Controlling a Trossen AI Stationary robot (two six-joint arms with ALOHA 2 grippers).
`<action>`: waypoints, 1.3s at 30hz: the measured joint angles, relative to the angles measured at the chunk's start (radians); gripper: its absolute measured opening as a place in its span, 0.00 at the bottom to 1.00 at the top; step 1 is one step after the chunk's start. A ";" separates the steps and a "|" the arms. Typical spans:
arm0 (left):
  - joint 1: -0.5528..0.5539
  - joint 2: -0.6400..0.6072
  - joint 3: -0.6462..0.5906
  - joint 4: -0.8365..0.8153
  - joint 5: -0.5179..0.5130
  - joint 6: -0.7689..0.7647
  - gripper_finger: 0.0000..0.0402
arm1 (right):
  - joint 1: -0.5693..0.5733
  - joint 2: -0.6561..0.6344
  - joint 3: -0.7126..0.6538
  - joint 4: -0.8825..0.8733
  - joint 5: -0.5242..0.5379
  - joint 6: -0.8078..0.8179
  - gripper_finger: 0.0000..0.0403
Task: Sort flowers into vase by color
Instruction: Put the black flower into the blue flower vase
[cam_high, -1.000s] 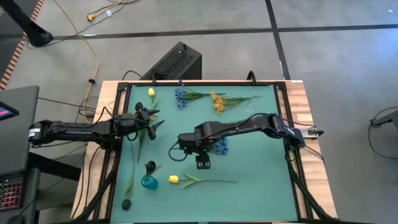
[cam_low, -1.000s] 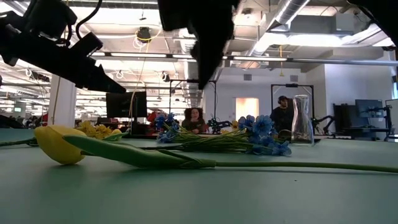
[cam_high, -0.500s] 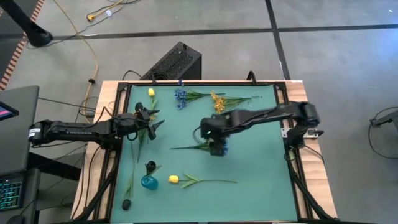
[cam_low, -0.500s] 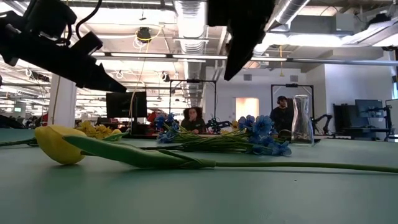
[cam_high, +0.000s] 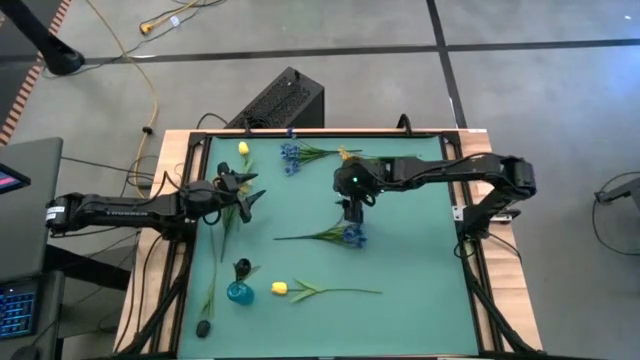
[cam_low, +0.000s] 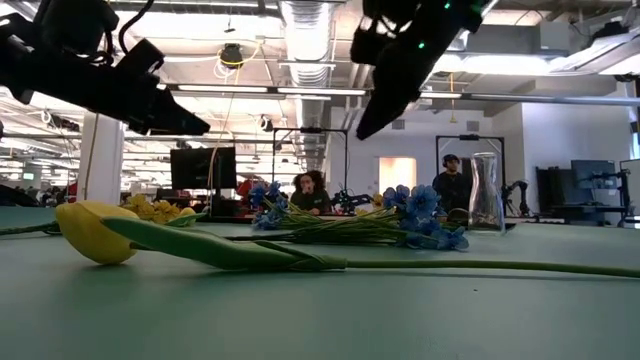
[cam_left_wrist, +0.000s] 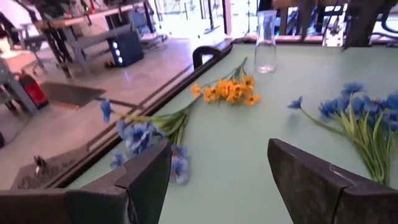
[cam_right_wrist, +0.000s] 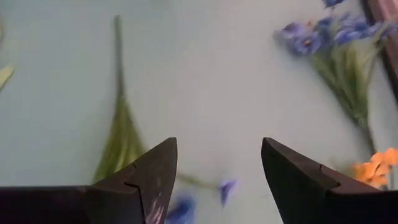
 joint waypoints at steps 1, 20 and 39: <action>0.000 0.000 0.000 0.008 0.008 0.006 0.64 | -0.007 0.014 0.000 0.024 0.000 -0.001 0.65; -0.048 0.034 0.412 -0.780 -0.031 -0.416 0.60 | 0.043 0.109 0.029 0.129 -0.008 -0.147 0.65; -0.098 0.373 0.727 -1.711 0.209 -0.991 0.53 | 0.105 0.109 0.029 0.084 -0.009 -0.185 0.65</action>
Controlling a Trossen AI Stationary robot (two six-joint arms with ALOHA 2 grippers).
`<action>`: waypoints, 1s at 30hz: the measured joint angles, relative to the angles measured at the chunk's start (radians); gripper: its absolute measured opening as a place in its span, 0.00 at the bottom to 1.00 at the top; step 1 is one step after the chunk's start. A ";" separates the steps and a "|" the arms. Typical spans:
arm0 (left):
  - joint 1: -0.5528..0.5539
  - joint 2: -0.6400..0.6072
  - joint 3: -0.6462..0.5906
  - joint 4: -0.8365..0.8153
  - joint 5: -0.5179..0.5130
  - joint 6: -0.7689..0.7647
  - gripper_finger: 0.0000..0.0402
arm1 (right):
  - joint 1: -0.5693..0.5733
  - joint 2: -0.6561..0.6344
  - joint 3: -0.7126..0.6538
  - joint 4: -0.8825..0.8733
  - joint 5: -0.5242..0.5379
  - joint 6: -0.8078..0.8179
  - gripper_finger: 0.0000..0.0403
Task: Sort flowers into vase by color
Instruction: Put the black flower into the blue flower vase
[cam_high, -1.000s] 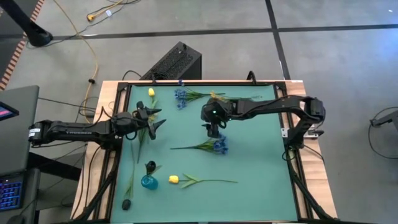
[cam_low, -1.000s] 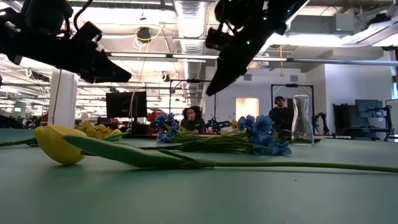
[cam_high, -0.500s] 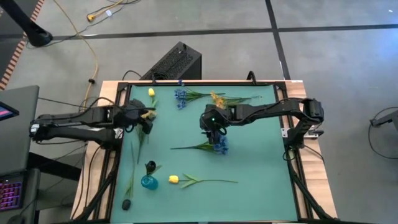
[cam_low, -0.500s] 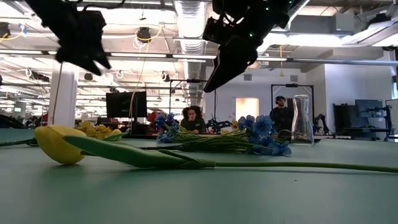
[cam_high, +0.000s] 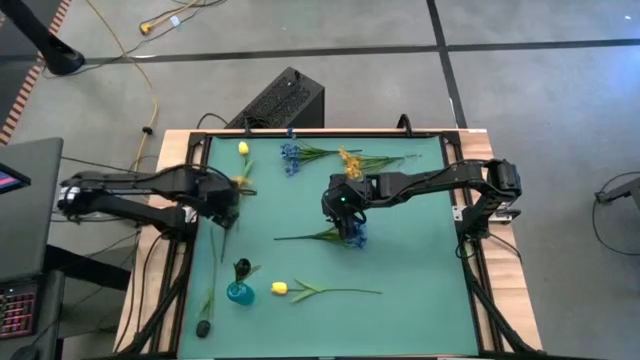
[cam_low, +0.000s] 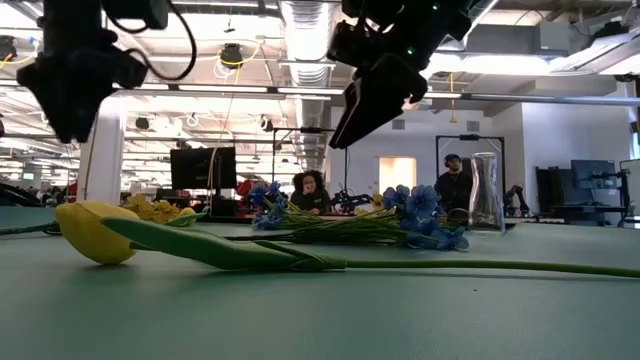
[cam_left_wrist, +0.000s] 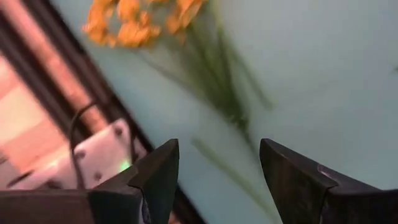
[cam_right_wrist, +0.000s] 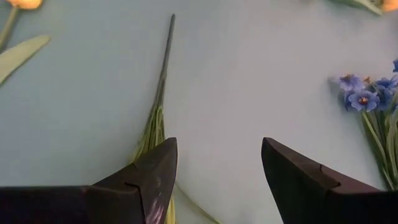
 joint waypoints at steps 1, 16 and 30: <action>-0.006 0.015 0.000 -0.012 0.005 -0.012 0.53 | 0.000 0.000 0.000 -0.002 0.000 0.000 0.65; -0.148 0.096 -0.107 0.002 0.238 -0.225 0.53 | 0.000 -0.001 0.000 -0.026 0.000 -0.006 0.65; -0.353 0.144 -0.121 0.295 0.319 -0.464 0.53 | 0.000 -0.001 0.000 -0.024 -0.057 -0.044 0.65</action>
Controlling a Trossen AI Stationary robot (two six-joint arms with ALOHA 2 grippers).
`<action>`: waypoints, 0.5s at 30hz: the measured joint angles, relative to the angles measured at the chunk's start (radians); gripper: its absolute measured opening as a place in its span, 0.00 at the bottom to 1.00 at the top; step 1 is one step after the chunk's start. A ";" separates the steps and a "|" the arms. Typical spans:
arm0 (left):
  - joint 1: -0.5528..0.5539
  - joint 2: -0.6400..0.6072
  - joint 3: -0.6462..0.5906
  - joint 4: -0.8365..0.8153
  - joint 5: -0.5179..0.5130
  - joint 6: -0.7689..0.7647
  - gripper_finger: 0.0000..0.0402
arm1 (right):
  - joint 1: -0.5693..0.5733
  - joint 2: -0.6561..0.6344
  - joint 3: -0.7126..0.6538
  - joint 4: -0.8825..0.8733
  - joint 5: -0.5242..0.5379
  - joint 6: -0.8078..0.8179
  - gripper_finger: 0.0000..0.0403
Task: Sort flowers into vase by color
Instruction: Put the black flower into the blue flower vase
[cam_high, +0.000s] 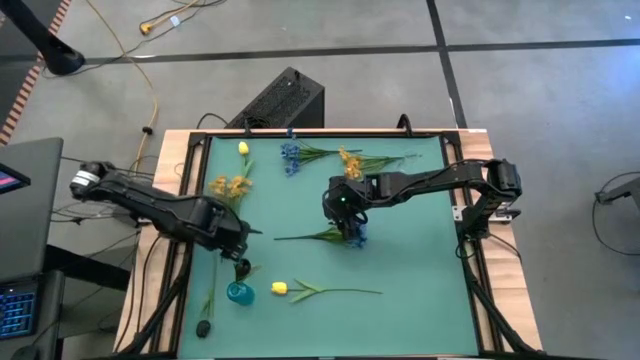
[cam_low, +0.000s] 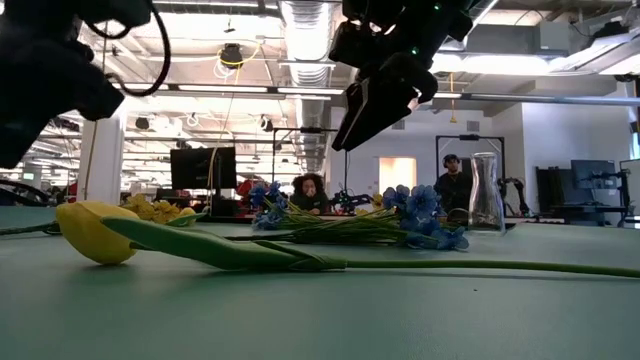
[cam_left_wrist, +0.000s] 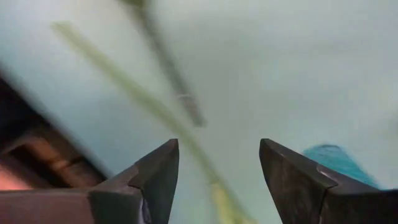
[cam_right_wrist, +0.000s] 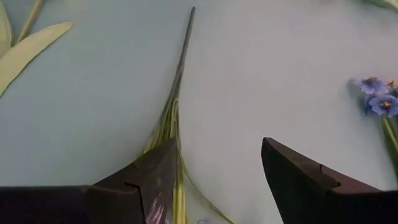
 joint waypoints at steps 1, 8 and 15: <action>-0.016 0.016 0.000 0.016 0.004 -0.009 0.53 | 0.000 0.000 0.000 0.004 -0.001 0.000 0.65; -0.095 0.163 0.000 0.023 0.072 -0.059 0.53 | 0.000 0.000 0.000 0.007 -0.004 0.000 0.65; -0.132 0.282 0.000 0.090 0.132 -0.038 0.53 | 0.000 0.000 0.000 0.006 -0.008 0.001 0.65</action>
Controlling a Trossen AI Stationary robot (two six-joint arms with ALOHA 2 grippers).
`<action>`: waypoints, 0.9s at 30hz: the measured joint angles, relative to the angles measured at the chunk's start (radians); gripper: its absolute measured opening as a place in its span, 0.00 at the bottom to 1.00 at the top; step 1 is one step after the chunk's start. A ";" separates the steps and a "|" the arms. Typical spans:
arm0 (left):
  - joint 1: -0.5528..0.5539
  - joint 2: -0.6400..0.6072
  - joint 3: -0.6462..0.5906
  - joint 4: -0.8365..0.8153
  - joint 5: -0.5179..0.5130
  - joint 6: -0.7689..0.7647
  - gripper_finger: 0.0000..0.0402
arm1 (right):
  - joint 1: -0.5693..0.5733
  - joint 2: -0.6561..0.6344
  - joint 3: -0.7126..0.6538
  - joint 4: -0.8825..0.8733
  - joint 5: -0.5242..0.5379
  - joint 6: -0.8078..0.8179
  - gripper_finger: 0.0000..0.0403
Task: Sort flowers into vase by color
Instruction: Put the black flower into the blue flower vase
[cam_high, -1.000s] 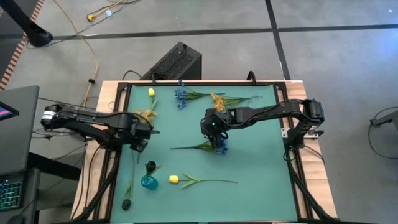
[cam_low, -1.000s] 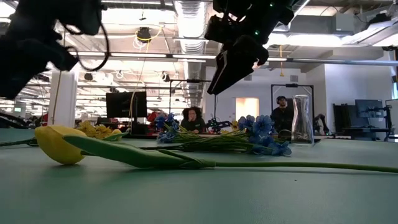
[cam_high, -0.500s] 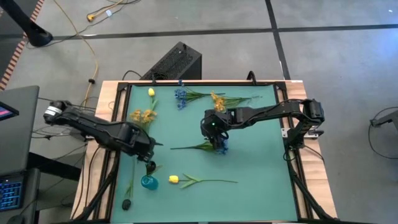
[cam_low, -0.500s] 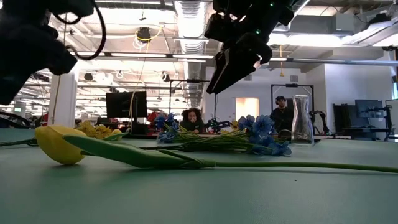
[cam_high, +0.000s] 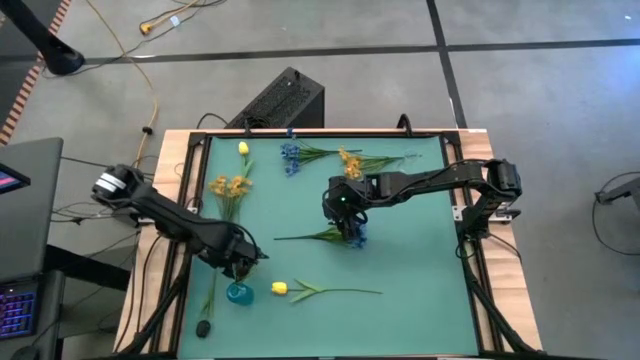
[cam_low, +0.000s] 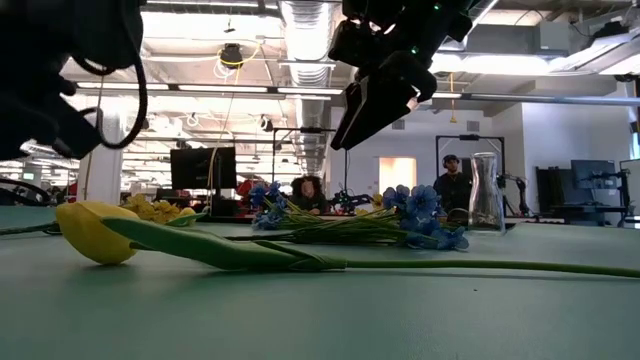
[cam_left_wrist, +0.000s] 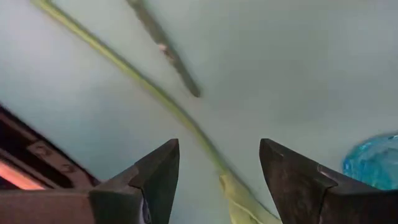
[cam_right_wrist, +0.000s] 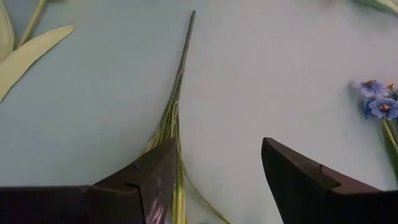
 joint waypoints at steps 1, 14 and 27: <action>-0.006 0.013 0.000 0.001 0.009 0.003 0.53 | 0.000 0.000 0.000 0.000 -0.008 0.000 0.65; -0.050 0.047 -0.107 0.150 0.104 0.001 0.48 | 0.000 0.000 0.000 -0.002 -0.013 0.000 0.65; -0.024 0.032 -0.142 0.202 0.111 0.064 0.26 | 0.000 0.000 0.000 0.002 -0.013 -0.007 0.65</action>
